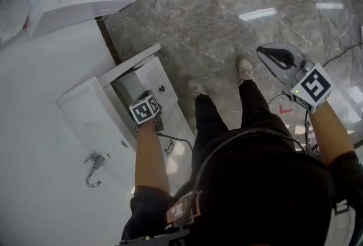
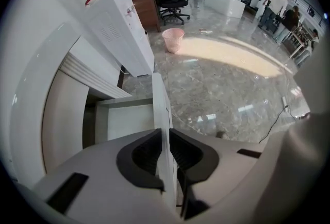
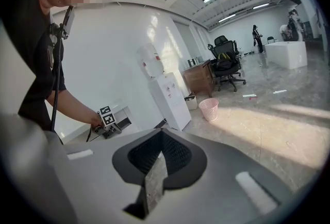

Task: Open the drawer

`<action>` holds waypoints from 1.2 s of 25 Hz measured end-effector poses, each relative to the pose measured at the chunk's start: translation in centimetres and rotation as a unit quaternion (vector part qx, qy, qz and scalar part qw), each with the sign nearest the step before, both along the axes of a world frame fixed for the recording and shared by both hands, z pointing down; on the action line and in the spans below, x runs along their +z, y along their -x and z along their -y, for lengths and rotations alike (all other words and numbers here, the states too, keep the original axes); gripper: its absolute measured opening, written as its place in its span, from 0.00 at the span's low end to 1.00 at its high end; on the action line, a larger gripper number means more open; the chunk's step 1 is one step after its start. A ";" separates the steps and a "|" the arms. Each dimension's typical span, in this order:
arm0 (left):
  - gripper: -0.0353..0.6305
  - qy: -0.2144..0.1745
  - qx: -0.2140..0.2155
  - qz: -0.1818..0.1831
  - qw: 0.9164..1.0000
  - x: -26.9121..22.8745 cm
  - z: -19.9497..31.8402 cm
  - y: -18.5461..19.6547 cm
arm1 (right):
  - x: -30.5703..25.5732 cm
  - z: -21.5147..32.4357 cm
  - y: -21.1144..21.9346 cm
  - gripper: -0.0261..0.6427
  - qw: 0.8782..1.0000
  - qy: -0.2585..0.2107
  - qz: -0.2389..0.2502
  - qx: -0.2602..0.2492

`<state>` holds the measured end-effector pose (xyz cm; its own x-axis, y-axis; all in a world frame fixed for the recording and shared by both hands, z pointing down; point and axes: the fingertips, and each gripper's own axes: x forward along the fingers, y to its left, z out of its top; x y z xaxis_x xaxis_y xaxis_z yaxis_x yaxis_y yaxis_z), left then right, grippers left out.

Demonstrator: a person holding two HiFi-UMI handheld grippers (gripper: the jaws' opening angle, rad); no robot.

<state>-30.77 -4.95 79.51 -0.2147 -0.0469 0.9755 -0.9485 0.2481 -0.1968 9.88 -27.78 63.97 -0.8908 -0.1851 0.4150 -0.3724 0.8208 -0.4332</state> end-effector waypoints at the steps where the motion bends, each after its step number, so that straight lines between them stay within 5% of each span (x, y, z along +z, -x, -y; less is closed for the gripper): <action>1: 0.12 -0.001 0.004 -0.007 1.000 0.0 0.2 -0.4 | -0.1 0.0 0.0 0.03 1.000 0.000 0.000 0.000; 11: 0.12 -0.013 0.012 -0.051 0.999 0.1 1.0 -3.2 | -2.5 0.3 -0.1 0.03 1.000 -0.014 0.007 0.000; 14: 0.09 -0.021 0.030 -0.169 0.985 1.8 1.4 -9.3 | -3.5 0.2 -0.3 0.03 1.000 -0.019 0.002 -0.003; 17: 0.09 -0.055 0.105 -0.158 0.980 1.6 4.3 -13.6 | -4.8 0.7 -0.5 0.03 1.000 -0.031 -0.002 -0.006; 20: 0.09 -0.110 0.103 -0.178 0.972 -1.0 6.9 -16.1 | -6.8 1.2 -1.1 0.03 0.999 -0.046 -0.007 -0.006; 25: 0.09 -0.227 0.101 -0.194 0.949 -9.9 10.5 -17.1 | -11.8 0.9 -0.8 0.03 0.998 -0.062 -0.004 -0.010; 30: 0.09 -0.364 0.106 -0.188 0.906 -21.3 14.2 -15.3 | -18.1 1.5 1.0 0.03 0.994 -0.110 0.007 -0.018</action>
